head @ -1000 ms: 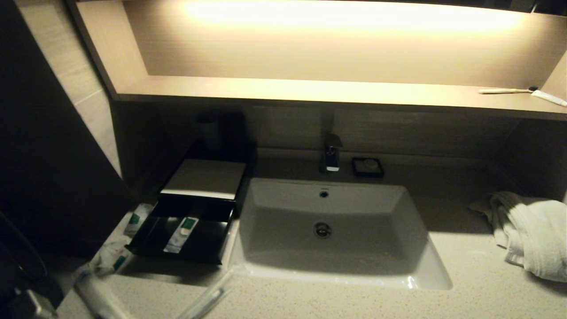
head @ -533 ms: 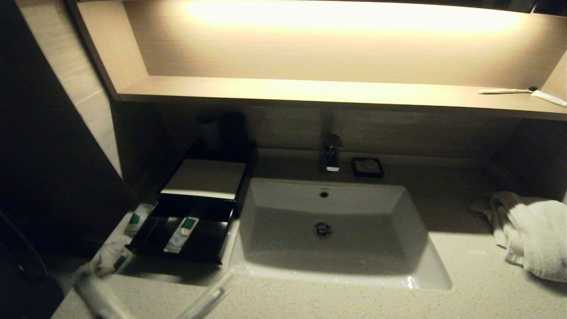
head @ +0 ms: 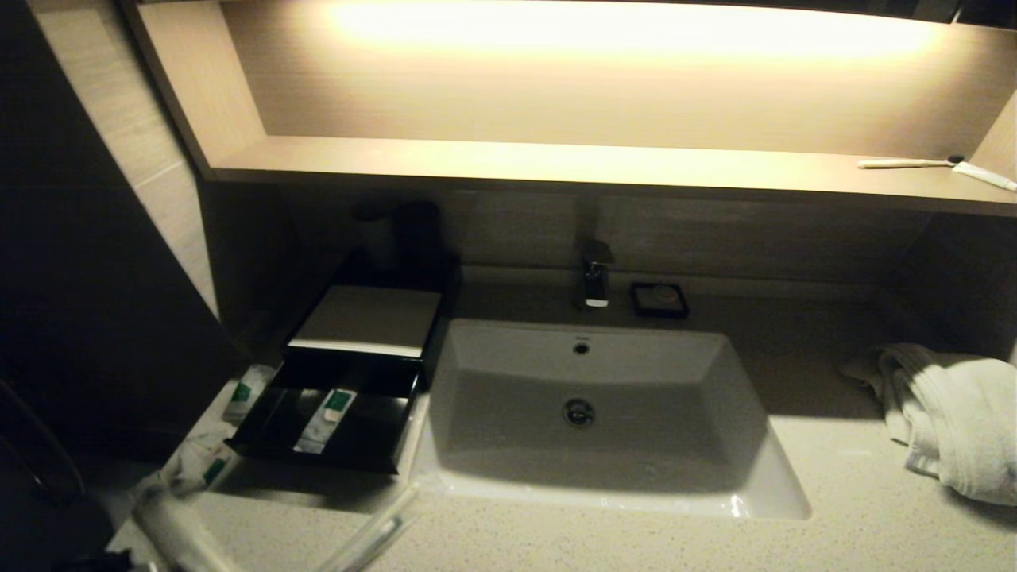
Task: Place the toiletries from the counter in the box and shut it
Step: Pick up the bathroom toiletry
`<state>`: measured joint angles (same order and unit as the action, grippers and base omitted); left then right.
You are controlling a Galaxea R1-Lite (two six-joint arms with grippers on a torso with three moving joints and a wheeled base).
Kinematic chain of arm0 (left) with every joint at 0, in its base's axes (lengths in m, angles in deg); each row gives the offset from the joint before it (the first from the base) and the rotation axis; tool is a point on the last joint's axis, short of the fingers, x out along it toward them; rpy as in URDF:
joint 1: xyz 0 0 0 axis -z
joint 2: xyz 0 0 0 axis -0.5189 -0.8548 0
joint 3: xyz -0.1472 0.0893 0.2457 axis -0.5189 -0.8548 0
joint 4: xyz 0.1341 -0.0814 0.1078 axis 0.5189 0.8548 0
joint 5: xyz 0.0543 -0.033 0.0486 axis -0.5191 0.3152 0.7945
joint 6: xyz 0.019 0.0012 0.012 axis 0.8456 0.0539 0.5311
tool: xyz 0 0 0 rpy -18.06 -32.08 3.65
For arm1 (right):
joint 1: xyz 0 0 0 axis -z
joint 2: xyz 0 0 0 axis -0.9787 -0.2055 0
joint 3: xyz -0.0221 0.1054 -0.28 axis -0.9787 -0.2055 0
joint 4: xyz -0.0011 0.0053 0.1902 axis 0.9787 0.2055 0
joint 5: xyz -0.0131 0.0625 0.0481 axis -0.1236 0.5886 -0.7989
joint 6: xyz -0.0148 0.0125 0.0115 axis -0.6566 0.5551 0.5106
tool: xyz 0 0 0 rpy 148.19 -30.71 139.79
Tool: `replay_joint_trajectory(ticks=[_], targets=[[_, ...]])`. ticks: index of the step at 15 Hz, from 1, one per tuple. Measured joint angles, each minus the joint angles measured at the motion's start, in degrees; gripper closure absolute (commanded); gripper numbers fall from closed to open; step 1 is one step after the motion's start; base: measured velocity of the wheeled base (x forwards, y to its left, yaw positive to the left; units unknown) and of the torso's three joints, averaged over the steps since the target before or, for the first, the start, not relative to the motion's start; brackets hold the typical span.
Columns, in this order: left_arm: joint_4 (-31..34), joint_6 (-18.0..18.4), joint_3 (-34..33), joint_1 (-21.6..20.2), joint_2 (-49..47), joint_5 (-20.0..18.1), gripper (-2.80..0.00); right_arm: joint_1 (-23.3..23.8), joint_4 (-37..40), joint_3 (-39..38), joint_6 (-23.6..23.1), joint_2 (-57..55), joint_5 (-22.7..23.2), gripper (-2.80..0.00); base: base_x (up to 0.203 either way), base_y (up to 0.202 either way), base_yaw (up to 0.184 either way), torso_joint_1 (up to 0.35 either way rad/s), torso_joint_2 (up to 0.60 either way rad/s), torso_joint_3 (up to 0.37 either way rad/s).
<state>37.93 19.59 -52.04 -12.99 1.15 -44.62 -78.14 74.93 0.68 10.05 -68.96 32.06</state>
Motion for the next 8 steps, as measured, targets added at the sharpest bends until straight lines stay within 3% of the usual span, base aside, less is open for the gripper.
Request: replay_joint_trajectory(ticks=[8], targets=[[-1.8,0.3,5.7,0.0,-11.5,2.6,0.00,0.0,0.0,0.0,0.0,0.0,0.0,0.00,0.000,0.000,0.000,0.000,0.00,0.000]])
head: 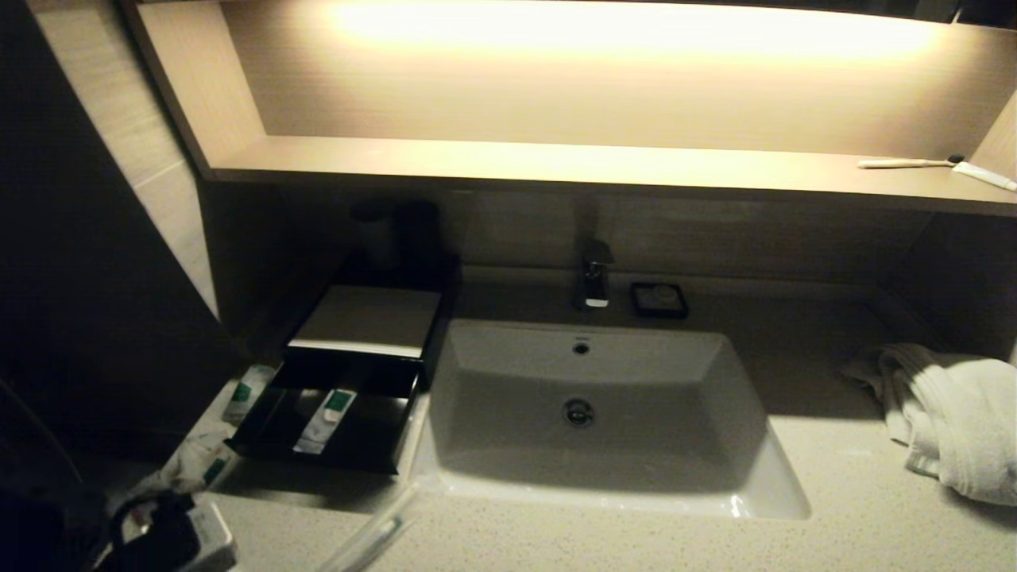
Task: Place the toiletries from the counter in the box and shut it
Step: Pick up the bathroom toiletry
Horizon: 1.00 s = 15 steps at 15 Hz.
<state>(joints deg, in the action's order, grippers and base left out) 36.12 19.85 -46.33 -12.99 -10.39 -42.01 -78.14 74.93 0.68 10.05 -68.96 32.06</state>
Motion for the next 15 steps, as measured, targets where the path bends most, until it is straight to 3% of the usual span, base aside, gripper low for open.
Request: replay_joint_trajectory(ticks=[6,11,15], targets=[[8.3,4.3,14.3,0.4,-10.2,0.3,0.00,0.0,0.0,0.0,0.0,0.0,0.0,0.00,0.000,0.000,0.000,0.000,0.00,0.000],[16.8,7.7,22.9,3.6,-16.8,3.9,0.00,0.0,0.0,0.0,0.0,0.0,0.0,0.00,0.000,0.000,0.000,0.000,0.00,0.000],[20.3,8.9,28.3,4.9,-20.8,4.5,0.00,0.0,0.0,0.0,0.0,0.0,0.0,0.00,0.000,0.000,0.000,0.000,0.00,0.000]])
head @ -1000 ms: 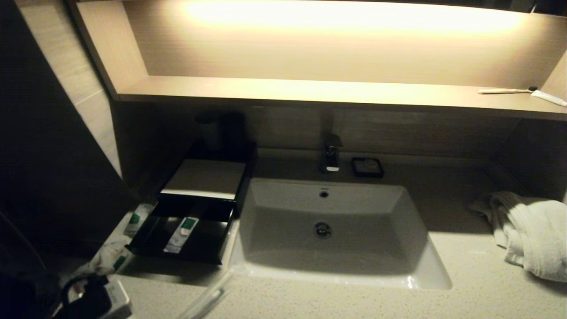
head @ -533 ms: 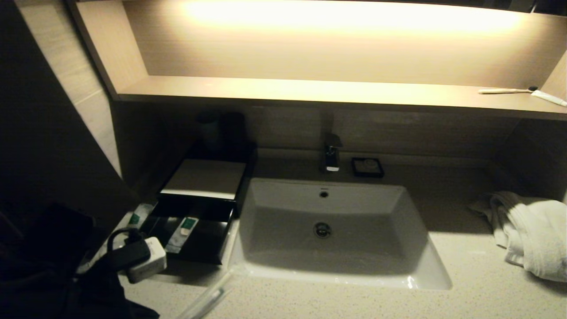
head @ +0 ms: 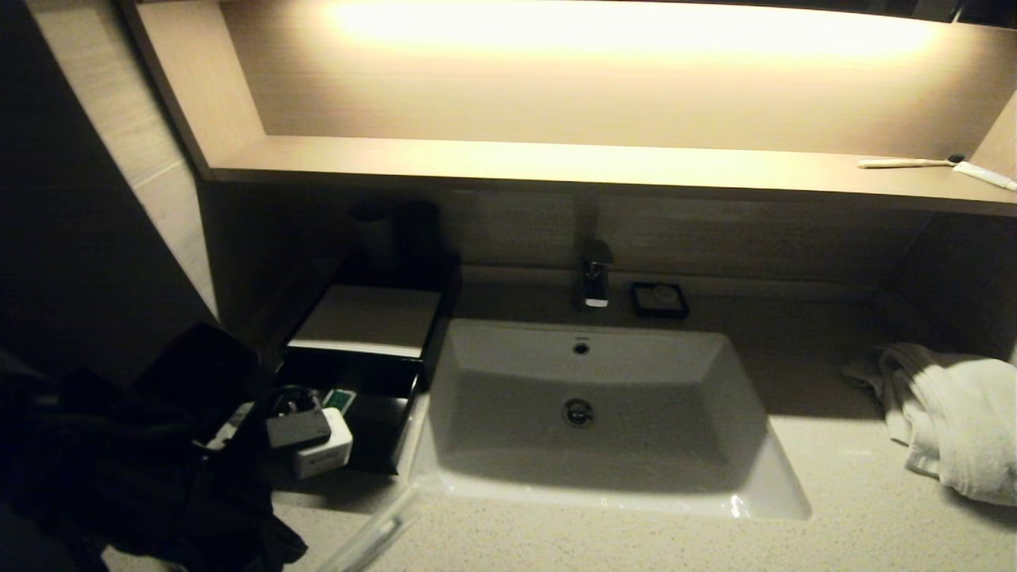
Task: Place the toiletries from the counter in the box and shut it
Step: Pick up the bathroom toiletry
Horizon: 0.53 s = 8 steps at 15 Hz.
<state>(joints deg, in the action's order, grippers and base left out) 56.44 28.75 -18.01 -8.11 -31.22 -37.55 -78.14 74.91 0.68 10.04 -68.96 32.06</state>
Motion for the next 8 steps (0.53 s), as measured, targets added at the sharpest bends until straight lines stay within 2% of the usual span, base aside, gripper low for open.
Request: replay_joint_trajectory(ticks=[2,5,8], targets=[[5.1,0.2,5.8,1.4,-2.6,0.4,0.00,0.0,0.0,0.0,0.0,0.0,0.0,0.00,0.000,0.000,0.000,0.000,0.00,0.000],[16.1,0.6,14.0,5.0,-7.0,4.3,0.00,0.0,0.0,0.0,0.0,0.0,0.0,0.00,0.000,0.000,0.000,0.000,0.00,0.000],[19.5,0.6,17.2,7.2,-9.7,7.2,0.00,0.0,0.0,0.0,0.0,0.0,0.0,0.00,0.000,0.000,0.000,0.000,0.00,0.000]])
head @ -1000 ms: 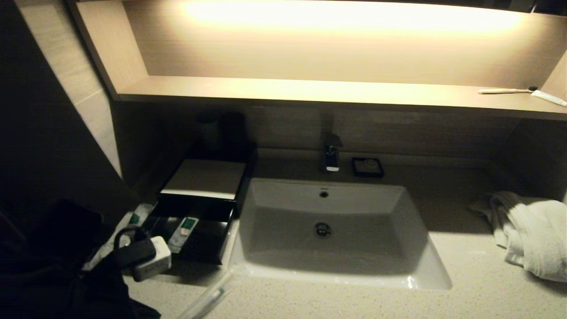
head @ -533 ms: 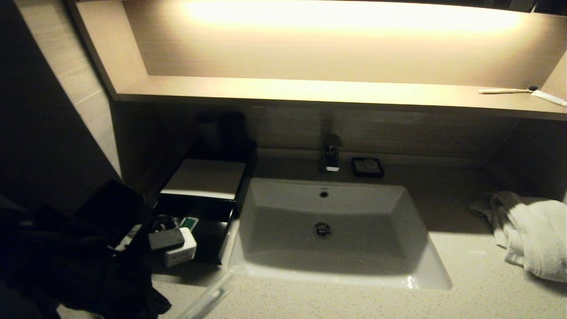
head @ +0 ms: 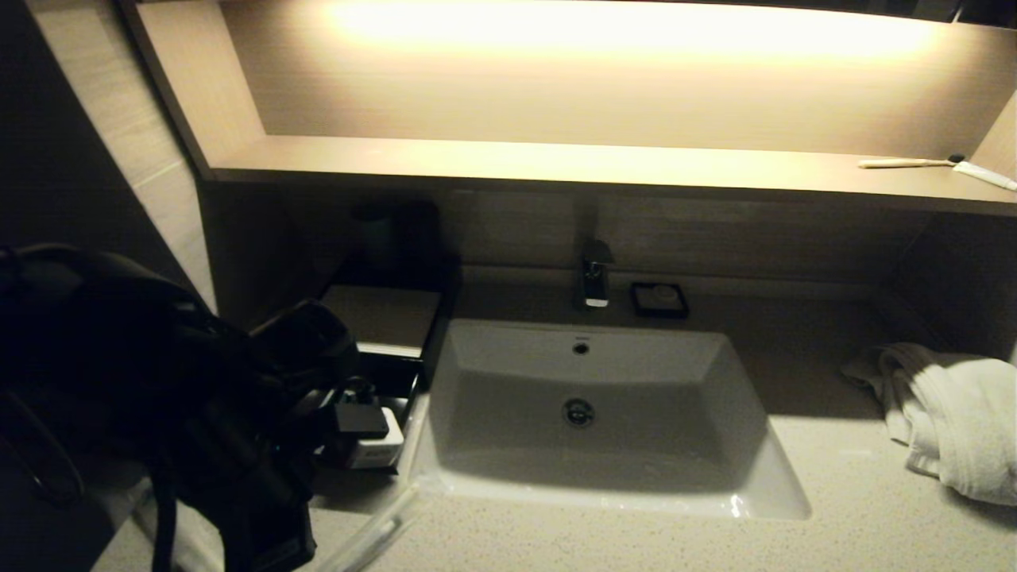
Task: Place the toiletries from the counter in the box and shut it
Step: Pick up the bathroom toiletry
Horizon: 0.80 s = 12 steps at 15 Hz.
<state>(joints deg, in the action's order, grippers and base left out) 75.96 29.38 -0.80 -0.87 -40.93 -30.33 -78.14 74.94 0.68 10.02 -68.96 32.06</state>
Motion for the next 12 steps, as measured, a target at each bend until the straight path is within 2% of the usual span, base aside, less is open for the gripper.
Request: replay_joint_trajectory(ticks=[8,12], targets=[[5.7,-0.3,8.9,3.5,-7.0,1.9,0.00,0.0,0.0,0.0,0.0,0.0,0.0,0.00,0.000,0.000,0.000,0.000,0.00,0.000],[6.5,-0.5,12.6,4.9,-10.4,2.6,0.00,0.0,0.0,0.0,0.0,0.0,0.0,0.00,0.000,0.000,0.000,0.000,0.00,0.000]])
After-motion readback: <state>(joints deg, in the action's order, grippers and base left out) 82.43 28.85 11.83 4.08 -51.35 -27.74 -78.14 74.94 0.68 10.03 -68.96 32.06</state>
